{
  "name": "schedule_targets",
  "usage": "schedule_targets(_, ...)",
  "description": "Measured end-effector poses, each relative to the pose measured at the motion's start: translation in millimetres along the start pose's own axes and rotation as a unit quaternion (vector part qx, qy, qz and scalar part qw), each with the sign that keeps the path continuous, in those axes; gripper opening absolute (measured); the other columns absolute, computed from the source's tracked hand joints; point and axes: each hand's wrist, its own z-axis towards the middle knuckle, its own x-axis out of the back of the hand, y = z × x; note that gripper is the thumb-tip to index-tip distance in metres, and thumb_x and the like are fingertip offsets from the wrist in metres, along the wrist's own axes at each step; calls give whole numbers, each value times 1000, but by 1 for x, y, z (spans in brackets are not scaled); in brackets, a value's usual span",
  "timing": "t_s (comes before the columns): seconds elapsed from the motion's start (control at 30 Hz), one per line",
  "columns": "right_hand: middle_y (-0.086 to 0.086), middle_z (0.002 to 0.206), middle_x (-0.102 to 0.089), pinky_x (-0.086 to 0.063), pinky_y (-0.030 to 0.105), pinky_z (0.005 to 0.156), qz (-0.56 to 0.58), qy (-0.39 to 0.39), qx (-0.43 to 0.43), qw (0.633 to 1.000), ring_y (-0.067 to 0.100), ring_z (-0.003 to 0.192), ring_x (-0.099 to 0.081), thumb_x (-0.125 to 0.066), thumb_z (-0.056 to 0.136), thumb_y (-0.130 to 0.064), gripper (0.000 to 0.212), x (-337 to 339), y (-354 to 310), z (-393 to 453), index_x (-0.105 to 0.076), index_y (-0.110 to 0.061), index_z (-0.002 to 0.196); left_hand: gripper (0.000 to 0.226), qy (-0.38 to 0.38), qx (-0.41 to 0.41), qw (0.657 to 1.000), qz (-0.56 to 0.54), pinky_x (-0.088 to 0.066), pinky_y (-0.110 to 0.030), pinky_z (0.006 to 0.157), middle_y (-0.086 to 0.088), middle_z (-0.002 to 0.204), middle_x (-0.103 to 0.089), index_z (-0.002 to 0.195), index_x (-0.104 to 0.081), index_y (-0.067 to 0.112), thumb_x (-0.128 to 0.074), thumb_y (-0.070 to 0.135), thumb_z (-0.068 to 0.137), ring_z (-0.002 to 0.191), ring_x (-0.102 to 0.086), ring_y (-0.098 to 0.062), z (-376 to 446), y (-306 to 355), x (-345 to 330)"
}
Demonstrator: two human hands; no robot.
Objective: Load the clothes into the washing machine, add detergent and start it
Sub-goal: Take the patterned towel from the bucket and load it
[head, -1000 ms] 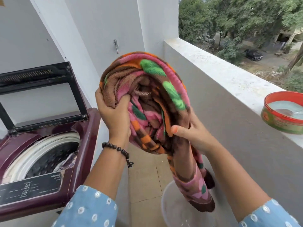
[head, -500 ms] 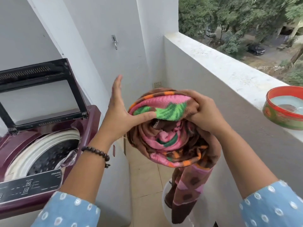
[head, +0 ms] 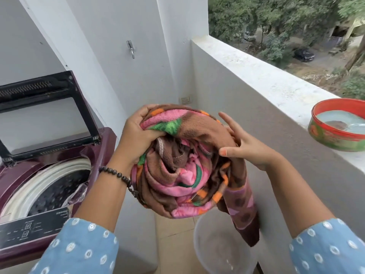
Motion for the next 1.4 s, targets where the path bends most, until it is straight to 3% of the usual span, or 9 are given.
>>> schedule_targets(0.13,-3,141,-54,-49,23,96,137,11,-19,990,11,127,-54,-90,45,-62,130,-1,38,-7,-28,-17,150,50,84,-35,989,-114,-54,-24,83,10,90,-75,105,-63,14,-67,-8,61,87,-68,-8,9,18,11)
schedule_targets(0.43,11,119,-70,-56,38,89,389,-17,15,921,25,110,-66,-96,48,-41,104,-35,31,13,-49,-9,135,36,311,-10,909,-278,-53,-23,70,2,84,-68,105,-59,9,-60,-5,71,77,-65,-10,-3,7,-29)
schedule_targets(0.67,16,118,-68,-56,36,84,290,188,63,936,28,105,-68,-68,68,4,67,-22,20,30,-50,4,133,74,83,122,973,-176,-56,-28,82,-2,123,-68,139,-46,14,-80,21,74,113,-64,-19,-35,-28,-4)
schedule_targets(0.77,11,113,-70,-55,34,85,254,167,106,947,23,102,-67,-62,66,11,66,-17,9,33,-50,6,131,121,-18,153,981,-119,-55,-35,90,4,136,-61,152,-28,24,-94,50,53,122,-59,-17,-41,-23,32)
schedule_targets(0.9,13,124,-65,-51,34,97,149,78,124,978,21,110,-63,-69,62,12,74,-20,-15,41,-53,-5,133,148,-35,124,990,-63,-51,-26,97,9,136,-61,156,-7,34,-93,62,39,124,-58,-8,-38,1,49)
schedule_targets(1.03,-7,124,-64,-43,19,102,-131,17,160,978,1,114,-58,-79,58,-12,78,-41,-43,53,-56,-19,132,141,-107,103,978,146,-26,-29,119,4,161,-21,150,2,53,-91,61,45,143,-23,7,-30,25,46)
schedule_targets(1.17,-9,118,-67,-49,32,96,-272,-9,193,943,6,109,-63,-81,65,-26,70,-72,-54,61,-56,-25,131,140,-191,104,929,300,-27,-17,111,21,151,-27,154,5,46,-94,42,55,137,-32,3,-37,11,23)
schedule_targets(1.27,-7,113,-69,-50,37,96,-252,-13,174,952,8,106,-65,-83,67,-23,74,-78,-54,62,-51,-28,133,92,-50,56,959,272,-48,-25,95,18,122,-63,135,-38,48,-89,31,61,113,-62,-8,-50,-17,22)
schedule_targets(1.4,-7,139,-49,-40,20,106,-170,-149,75,971,-1,126,-48,-91,63,-29,107,-62,-49,60,-27,-43,148,57,64,42,985,155,-52,-27,86,17,101,-70,106,-57,45,-83,25,59,96,-67,-5,-55,-26,29)
